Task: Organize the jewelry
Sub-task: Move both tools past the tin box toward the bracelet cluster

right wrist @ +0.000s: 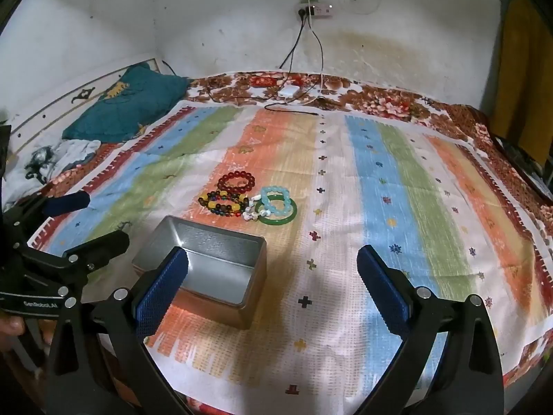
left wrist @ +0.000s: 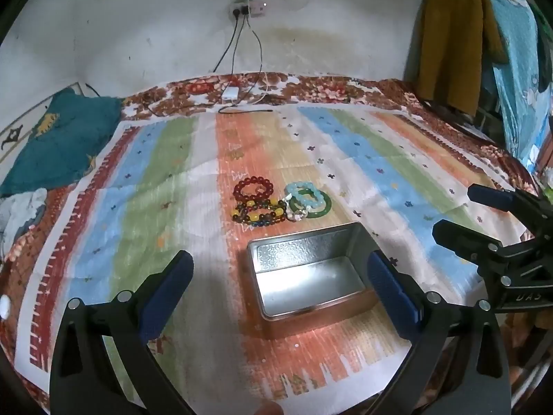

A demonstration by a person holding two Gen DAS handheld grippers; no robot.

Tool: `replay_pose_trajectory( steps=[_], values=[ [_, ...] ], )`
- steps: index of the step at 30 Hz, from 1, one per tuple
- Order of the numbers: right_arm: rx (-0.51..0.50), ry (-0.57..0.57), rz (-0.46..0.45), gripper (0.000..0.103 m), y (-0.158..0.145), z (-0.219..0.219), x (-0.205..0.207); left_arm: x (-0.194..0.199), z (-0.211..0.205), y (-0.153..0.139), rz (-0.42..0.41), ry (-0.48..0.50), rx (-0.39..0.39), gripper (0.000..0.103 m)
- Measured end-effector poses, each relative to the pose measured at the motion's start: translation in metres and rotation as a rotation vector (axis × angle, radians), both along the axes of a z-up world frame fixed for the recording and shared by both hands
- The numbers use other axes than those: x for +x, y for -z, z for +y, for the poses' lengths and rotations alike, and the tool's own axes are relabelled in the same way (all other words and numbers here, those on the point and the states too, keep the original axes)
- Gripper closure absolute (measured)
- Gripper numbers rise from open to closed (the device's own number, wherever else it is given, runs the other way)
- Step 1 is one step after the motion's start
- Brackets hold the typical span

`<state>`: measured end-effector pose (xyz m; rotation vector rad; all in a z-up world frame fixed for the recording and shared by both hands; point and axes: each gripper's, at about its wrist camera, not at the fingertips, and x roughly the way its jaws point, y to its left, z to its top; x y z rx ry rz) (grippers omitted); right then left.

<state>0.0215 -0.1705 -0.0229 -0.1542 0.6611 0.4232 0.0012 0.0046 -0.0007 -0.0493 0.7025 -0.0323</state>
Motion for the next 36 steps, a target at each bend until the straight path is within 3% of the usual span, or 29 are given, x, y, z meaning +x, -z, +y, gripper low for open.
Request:
replay_pose_trajectory(
  steps=[10, 36],
  values=[
    [0.015, -0.006, 0.018, 0.004, 0.0015, -0.0019, 0.0014, 0.0055, 0.0071, 0.009, 0.062, -0.019, -0.02, 0.005],
    [0.012, -0.04, 0.02, 0.004, 0.0016, 0.0041, -0.002, 0.0013, 0.0087, 0.0021, 0.033, -0.059, -0.003, 0.005]
  ],
)
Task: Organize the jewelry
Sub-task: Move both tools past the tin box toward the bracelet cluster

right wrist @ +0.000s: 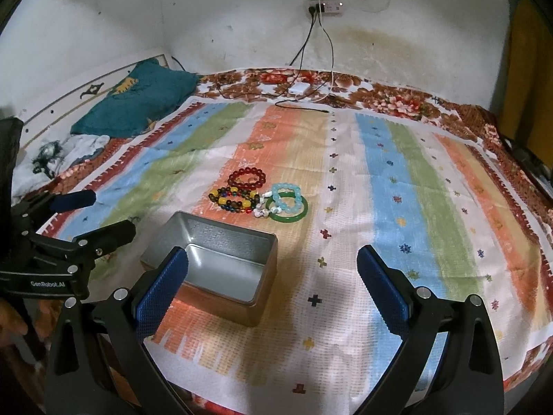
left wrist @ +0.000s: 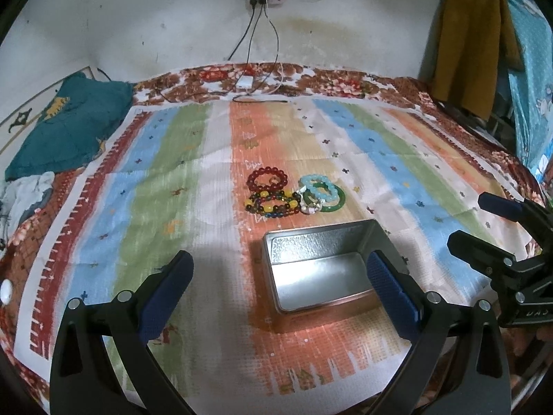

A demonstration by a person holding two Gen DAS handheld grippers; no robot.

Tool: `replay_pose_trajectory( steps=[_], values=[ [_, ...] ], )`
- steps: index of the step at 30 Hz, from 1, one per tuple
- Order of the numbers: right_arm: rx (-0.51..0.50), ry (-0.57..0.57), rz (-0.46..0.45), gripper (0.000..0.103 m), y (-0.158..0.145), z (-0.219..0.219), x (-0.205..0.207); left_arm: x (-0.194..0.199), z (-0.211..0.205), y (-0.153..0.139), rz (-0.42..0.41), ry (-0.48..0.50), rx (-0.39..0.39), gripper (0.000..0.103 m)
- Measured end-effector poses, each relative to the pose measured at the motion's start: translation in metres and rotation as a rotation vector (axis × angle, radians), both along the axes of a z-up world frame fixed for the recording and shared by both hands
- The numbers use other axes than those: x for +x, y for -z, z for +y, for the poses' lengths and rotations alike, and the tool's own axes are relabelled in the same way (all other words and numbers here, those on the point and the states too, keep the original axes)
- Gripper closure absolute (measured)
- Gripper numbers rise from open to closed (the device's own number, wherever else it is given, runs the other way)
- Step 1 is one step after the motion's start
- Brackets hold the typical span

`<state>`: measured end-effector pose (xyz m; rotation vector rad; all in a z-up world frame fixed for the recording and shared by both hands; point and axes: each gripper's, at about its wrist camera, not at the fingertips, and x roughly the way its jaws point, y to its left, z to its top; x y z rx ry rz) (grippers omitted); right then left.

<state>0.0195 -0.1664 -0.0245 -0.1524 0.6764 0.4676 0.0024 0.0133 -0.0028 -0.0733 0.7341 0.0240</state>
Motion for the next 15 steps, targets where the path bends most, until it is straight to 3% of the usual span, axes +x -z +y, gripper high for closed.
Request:
replay_pose_trajectory(
  steps=[15],
  values=[
    [-0.012, 0.032, 0.016, 0.004, 0.0012, -0.002, 0.0065, 0.0035, 0.0083, -0.0017, 0.022, -0.034, -0.022, 0.005]
  ],
)
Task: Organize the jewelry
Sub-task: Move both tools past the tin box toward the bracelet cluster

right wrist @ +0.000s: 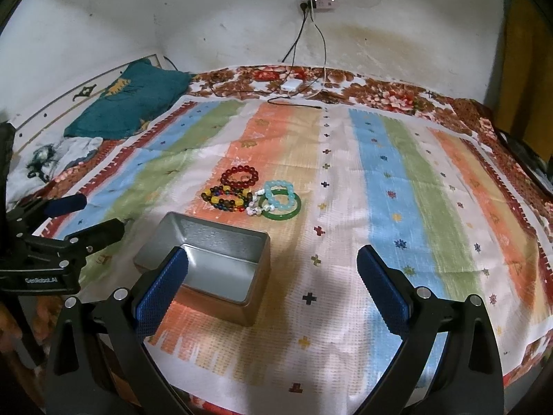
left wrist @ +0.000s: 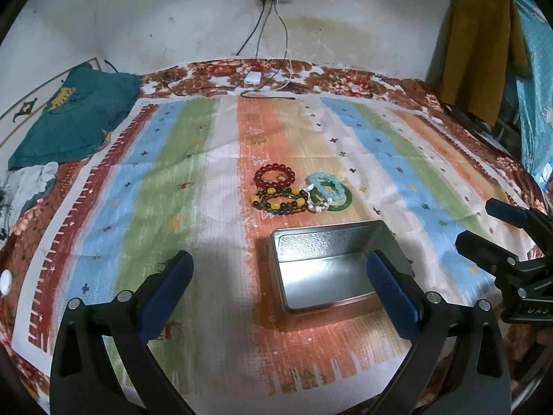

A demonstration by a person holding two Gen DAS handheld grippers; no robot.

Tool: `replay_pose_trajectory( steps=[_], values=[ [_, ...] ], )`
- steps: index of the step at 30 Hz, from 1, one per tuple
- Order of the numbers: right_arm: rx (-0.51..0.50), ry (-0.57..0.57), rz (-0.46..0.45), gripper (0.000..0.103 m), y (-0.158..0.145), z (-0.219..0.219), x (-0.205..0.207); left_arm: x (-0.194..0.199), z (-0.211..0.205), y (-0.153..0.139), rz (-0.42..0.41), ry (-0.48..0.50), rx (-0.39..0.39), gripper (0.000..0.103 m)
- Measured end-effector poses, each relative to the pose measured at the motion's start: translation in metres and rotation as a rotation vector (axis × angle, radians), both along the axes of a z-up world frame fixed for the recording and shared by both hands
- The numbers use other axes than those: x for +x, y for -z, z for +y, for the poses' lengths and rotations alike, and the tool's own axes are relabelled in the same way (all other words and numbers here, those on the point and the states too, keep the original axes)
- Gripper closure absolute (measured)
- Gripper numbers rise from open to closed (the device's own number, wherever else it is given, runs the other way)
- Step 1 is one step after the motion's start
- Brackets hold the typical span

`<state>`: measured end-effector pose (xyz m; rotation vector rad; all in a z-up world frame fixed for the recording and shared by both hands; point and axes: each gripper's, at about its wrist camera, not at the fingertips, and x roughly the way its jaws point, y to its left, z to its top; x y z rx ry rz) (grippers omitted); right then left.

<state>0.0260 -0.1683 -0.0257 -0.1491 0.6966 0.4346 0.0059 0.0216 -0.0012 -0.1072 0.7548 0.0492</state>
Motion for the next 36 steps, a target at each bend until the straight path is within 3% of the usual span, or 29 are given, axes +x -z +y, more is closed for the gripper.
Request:
replay_pose_trajectory(
  steps=[19, 36],
  values=[
    [-0.009, 0.025, 0.053, 0.004, 0.006, 0.003, 0.017, 0.009, 0.008, 0.006, 0.042, 0.006, -0.057, 0.005],
    [-0.023, 0.023, 0.062, 0.004, 0.001, 0.014, 0.046, 0.039, 0.006, -0.002, 0.029, 0.019, 0.05, 0.006]
  ],
)
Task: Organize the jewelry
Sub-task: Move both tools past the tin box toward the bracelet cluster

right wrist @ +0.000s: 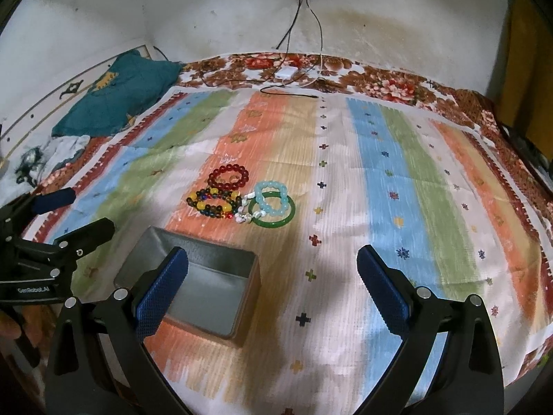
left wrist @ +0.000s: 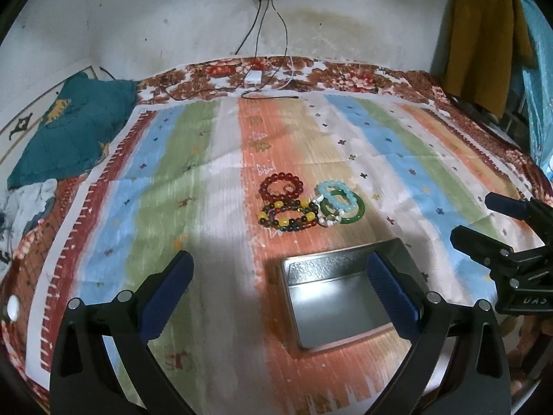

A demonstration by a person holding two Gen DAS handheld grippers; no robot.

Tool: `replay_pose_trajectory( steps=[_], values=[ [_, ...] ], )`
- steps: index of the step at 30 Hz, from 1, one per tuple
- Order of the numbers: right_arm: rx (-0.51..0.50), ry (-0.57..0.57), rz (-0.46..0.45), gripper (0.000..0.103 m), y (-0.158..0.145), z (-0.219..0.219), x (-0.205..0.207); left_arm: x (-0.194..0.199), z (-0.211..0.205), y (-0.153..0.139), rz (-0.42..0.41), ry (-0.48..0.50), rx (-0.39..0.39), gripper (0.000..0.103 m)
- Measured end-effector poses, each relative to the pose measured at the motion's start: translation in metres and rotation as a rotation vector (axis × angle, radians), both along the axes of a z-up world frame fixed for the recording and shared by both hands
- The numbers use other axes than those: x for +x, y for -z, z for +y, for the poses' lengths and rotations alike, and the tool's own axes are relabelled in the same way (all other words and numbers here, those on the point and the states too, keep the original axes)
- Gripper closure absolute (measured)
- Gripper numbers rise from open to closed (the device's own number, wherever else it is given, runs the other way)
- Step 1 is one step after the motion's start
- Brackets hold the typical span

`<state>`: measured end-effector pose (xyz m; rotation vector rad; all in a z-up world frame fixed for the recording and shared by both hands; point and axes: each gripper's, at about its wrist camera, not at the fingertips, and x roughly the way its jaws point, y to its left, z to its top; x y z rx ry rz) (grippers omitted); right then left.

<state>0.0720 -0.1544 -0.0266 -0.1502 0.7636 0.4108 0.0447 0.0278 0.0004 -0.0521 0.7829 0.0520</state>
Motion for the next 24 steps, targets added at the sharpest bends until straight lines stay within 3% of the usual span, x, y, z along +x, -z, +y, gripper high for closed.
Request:
replay_pose_trajectory(
  steps=[9, 14, 24],
  values=[
    [-0.001, -0.011, 0.012, 0.004, 0.0, 0.009, 0.019, 0.023, 0.011, 0.0, 0.021, -0.015, -0.025, 0.006],
    [0.002, -0.014, 0.031, 0.004, 0.002, 0.011, 0.03, 0.036, 0.007, -0.001, 0.018, -0.014, 0.04, 0.006],
    [-0.011, -0.011, 0.056, 0.004, 0.008, 0.017, 0.055, 0.066, 0.021, 0.005, 0.048, -0.026, 0.026, 0.006]
  ],
)
